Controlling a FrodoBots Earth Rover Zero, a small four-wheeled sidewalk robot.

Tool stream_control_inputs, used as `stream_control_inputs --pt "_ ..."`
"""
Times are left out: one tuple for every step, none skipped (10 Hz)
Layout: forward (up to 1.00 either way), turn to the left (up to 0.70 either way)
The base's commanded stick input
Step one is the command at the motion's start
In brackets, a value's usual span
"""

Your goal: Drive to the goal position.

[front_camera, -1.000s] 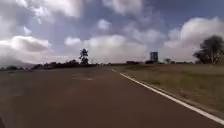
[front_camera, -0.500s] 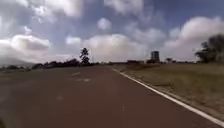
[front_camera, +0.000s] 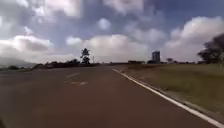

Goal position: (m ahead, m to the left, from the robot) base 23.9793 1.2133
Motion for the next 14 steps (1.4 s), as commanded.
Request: stream_control_inputs --pt "1.0 0.0" --pt "1.0 0.0" --pt "1.0 0.0" --pt "1.0 0.0" --pt "1.0 0.0" --pt "1.0 0.0" --pt "1.0 0.0" --pt "1.0 0.0" --pt "1.0 0.0" --pt "1.0 0.0" --pt "1.0 0.0" --pt "1.0 0.0" --pt "1.0 0.0" --pt "1.0 0.0"
